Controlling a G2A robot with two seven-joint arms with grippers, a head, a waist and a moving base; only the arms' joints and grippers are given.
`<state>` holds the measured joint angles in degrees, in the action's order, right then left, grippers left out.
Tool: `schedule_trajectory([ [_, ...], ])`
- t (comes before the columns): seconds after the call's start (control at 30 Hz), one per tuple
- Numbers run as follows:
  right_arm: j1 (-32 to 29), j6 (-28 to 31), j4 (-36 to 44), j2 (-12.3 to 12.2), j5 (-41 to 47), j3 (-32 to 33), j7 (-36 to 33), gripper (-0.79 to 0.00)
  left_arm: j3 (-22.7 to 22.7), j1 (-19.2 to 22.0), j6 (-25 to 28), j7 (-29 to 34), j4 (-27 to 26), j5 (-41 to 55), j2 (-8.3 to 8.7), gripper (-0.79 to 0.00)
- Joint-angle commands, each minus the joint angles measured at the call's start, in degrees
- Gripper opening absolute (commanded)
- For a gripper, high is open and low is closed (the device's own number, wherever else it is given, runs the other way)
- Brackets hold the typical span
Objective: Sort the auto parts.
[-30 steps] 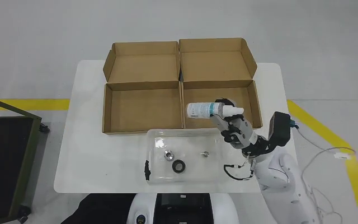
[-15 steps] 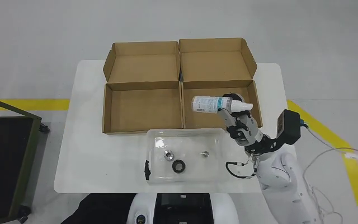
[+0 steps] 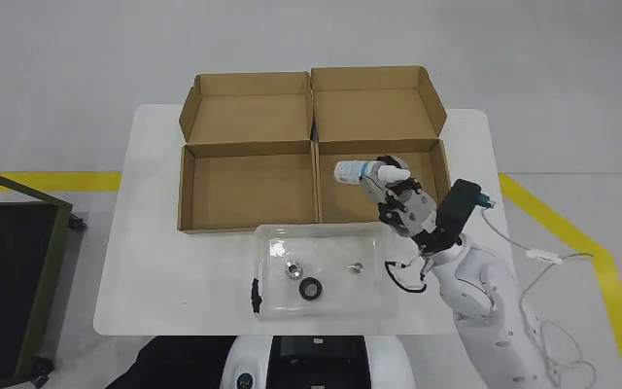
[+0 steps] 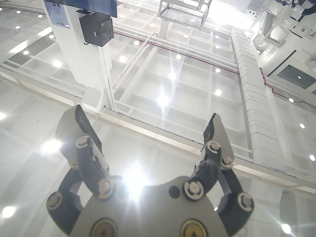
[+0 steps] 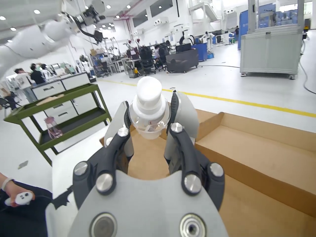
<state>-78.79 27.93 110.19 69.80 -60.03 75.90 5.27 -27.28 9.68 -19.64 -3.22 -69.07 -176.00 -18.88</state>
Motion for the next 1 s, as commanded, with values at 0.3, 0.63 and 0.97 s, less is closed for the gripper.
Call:
schedule_trajectory([
  [0.3,5.2,-4.0,-8.1,0.4,-7.1,-3.5,-5.7,-0.785,0.0,0.0,0.0,0.0,0.0,0.0,0.00,0.000],
  [0.63,10.4,-5.3,-13.8,0.8,-12.0,-7.5,-13.2,-0.785,0.0,0.0,0.0,0.0,0.0,0.0,0.00,0.000],
  [0.97,13.6,-5.4,-17.9,1.2,-14.4,-9.9,-19.5,-0.785,0.0,0.0,0.0,0.0,0.0,0.0,0.00,0.000],
])
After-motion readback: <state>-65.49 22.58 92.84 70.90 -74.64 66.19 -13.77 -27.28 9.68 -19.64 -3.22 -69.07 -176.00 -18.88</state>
